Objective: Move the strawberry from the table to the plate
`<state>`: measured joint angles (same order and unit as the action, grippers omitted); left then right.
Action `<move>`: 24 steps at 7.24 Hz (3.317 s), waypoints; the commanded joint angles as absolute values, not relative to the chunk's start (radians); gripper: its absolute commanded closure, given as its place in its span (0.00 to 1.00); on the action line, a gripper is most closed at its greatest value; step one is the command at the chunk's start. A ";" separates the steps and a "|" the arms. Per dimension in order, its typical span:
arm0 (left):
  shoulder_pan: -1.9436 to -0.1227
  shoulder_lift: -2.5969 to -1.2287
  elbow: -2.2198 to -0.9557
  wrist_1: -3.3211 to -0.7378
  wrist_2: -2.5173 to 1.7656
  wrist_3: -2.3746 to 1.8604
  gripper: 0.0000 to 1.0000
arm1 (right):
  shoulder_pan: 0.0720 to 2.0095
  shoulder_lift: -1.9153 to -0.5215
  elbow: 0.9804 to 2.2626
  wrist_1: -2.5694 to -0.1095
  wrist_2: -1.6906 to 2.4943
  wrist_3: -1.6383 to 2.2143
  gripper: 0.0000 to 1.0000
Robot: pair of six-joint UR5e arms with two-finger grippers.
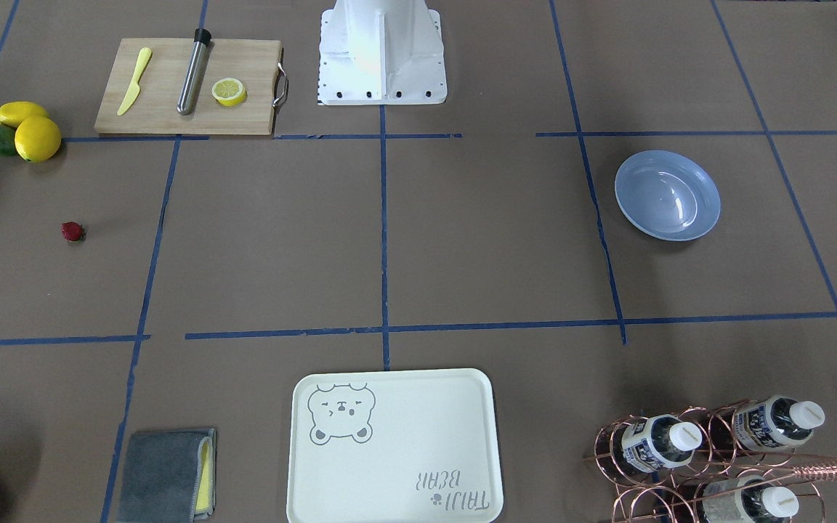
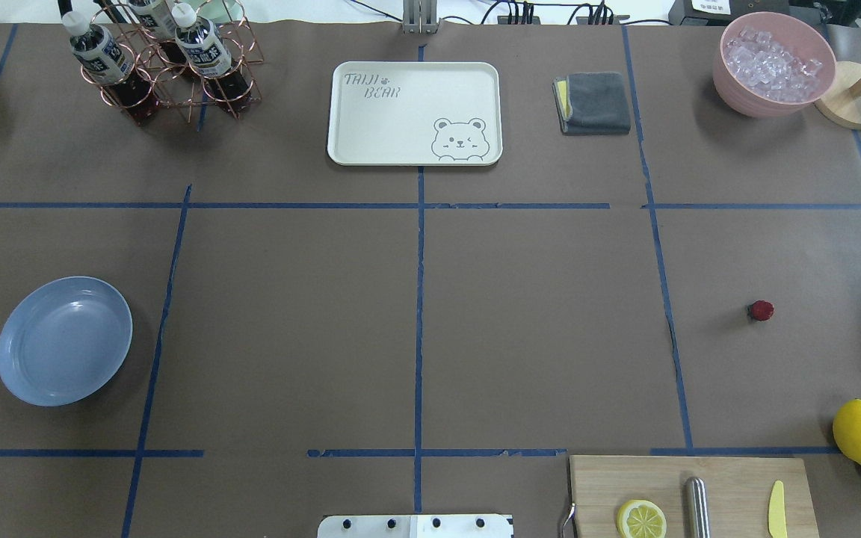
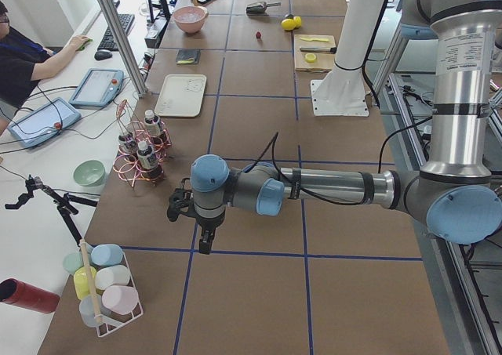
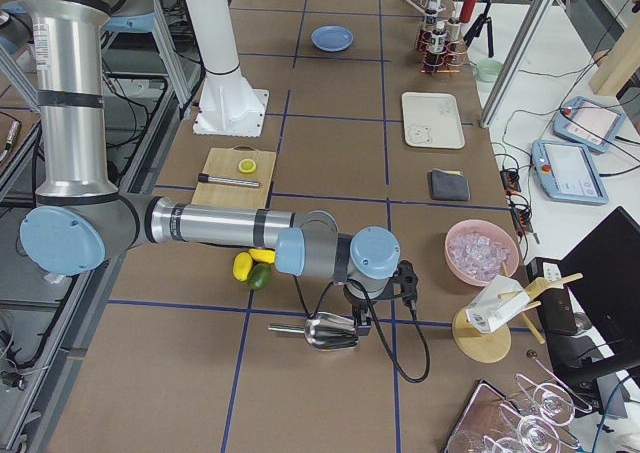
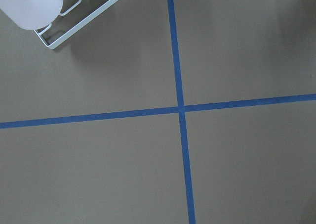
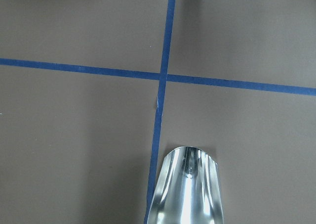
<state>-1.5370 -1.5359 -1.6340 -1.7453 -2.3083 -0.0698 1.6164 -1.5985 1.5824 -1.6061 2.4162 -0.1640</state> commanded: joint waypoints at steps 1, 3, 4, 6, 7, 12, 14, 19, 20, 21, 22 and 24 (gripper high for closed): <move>-1.536 -1.531 -1.632 -1.755 -2.309 -0.074 0.00 | 1.618 -1.626 1.629 -1.608 2.415 -0.155 0.00; -1.526 -1.532 -1.623 -1.758 -2.310 -0.078 0.00 | 1.617 -1.621 1.628 -1.608 2.419 -0.152 0.00; -1.504 -1.532 -1.624 -1.775 -2.330 -0.124 0.00 | 1.617 -1.614 1.632 -1.608 2.419 -0.152 0.00; -1.383 -1.468 -1.623 -2.008 -2.390 -0.364 0.00 | 1.609 -1.611 1.647 -1.606 2.421 -0.152 0.00; -1.318 -1.409 -1.621 -2.192 -2.390 -0.514 0.00 | 1.609 -1.611 1.647 -1.606 2.421 -0.152 0.00; -0.961 -1.267 -1.611 -2.677 -2.242 -1.067 0.00 | 1.609 -1.611 1.652 -1.606 2.424 -0.150 0.00; -0.916 -1.279 -1.609 -2.677 -2.207 -1.121 0.04 | 1.609 -1.611 1.652 -1.606 2.424 -0.152 0.00; -0.839 -1.307 -1.563 -2.709 -2.169 -1.161 0.47 | 1.609 -1.611 1.657 -1.606 2.424 -0.153 0.00; -0.839 -1.307 -1.560 -2.714 -2.166 -1.161 0.61 | 1.611 -1.611 1.660 -1.606 2.424 -0.153 0.00; -0.839 -1.307 -1.562 -2.714 -2.166 -1.161 0.80 | 1.611 -1.611 1.660 -1.606 2.424 -0.153 0.00; -0.839 -1.307 -1.562 -2.715 -2.166 -1.158 1.00 | 1.611 -1.611 1.660 -1.606 2.424 -0.153 0.00; -0.839 -1.316 -1.568 -2.720 -2.167 -1.161 1.00 | 1.611 -1.612 1.666 -1.608 2.422 -0.152 0.00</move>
<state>-0.8391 -1.3121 -1.5637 -2.7158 -2.1664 -1.1592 1.6106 -1.6109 1.6613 -1.6063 2.4234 -0.1531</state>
